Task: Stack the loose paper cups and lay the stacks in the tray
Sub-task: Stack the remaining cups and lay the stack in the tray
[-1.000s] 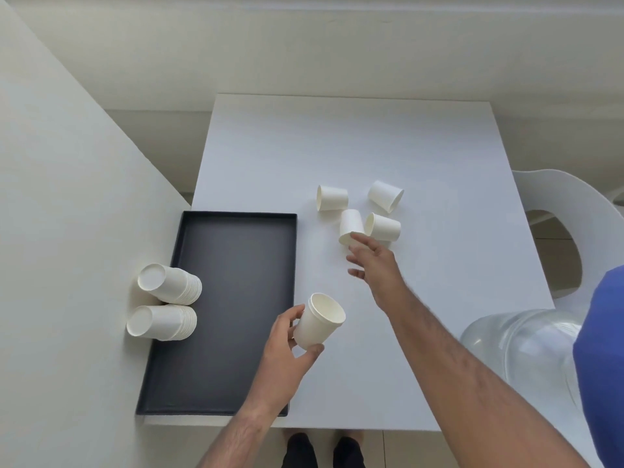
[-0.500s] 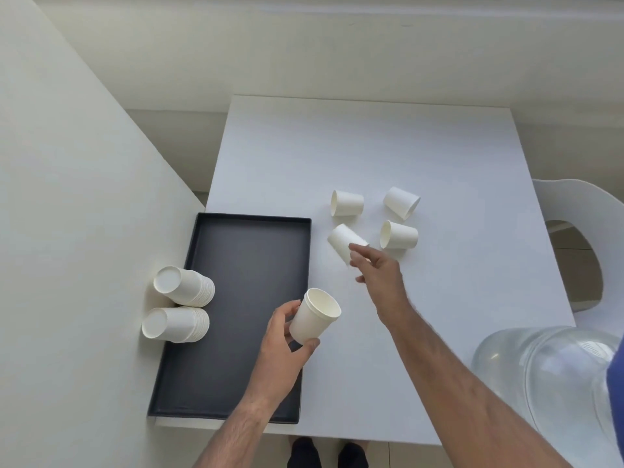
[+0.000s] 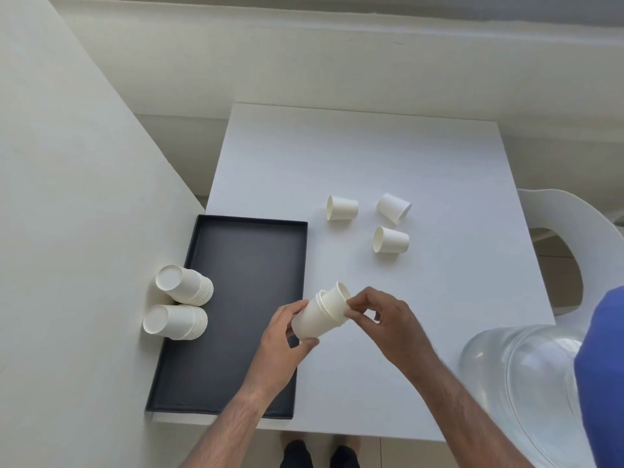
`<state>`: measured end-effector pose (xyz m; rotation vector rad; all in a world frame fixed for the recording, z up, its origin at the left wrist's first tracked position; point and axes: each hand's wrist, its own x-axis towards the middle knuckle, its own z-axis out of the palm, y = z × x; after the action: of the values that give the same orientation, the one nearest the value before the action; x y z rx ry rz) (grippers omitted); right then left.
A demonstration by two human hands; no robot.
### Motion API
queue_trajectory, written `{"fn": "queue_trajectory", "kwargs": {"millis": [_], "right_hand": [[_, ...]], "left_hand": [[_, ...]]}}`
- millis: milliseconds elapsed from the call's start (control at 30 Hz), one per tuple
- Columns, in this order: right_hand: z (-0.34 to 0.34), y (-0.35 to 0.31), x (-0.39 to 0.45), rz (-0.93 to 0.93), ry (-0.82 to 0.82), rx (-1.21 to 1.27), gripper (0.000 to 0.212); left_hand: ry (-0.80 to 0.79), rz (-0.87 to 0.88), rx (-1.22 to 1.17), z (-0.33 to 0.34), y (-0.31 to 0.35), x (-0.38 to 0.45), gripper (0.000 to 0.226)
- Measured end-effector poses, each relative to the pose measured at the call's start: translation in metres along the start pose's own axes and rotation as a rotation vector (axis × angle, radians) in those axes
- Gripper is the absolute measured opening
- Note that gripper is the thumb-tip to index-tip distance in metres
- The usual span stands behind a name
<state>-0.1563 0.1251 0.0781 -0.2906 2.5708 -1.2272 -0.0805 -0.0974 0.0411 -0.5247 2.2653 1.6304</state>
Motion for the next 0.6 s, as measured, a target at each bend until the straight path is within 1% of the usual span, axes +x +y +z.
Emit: {"fn": "queue_trajectory", "kwargs": {"millis": [67, 133, 233, 333, 400, 467, 500, 567, 600], "right_hand": [[0.007, 0.000, 0.000, 0.004, -0.081, 0.018, 0.018], [0.013, 0.002, 0.001, 0.019, -0.139, 0.053, 0.014], [0.012, 0.009, 0.009, 0.056, -0.159, 0.143, 0.005], [-0.001, 0.024, 0.029, 0.121, -0.063, 0.240, 0.004], [-0.011, 0.039, 0.050, 0.181, 0.034, 0.224, 0.007], [-0.022, 0.054, 0.075, 0.239, 0.102, 0.128, 0.013], [-0.028, 0.059, 0.088, 0.256, 0.106, 0.059, 0.019], [-0.038, 0.067, 0.113, 0.258, 0.042, -0.151, 0.036], [-0.042, 0.070, 0.124, 0.228, -0.003, -0.326, 0.045]], "left_hand": [[-0.027, 0.004, 0.013, 0.004, 0.001, -0.001, 0.069], [-0.031, -0.013, 0.016, 0.008, 0.001, -0.001, 0.070], [-0.028, -0.063, -0.037, 0.011, -0.001, -0.003, 0.072], [-0.027, -0.095, -0.091, 0.011, -0.002, -0.002, 0.072], [-0.028, -0.104, -0.125, 0.012, -0.003, -0.001, 0.072], [-0.025, -0.111, -0.153, 0.013, -0.004, 0.002, 0.072], [-0.022, -0.113, -0.161, 0.013, -0.004, 0.003, 0.072], [-0.016, -0.109, -0.172, 0.013, -0.005, 0.008, 0.072], [-0.013, -0.105, -0.178, 0.013, -0.006, 0.010, 0.071]]}}
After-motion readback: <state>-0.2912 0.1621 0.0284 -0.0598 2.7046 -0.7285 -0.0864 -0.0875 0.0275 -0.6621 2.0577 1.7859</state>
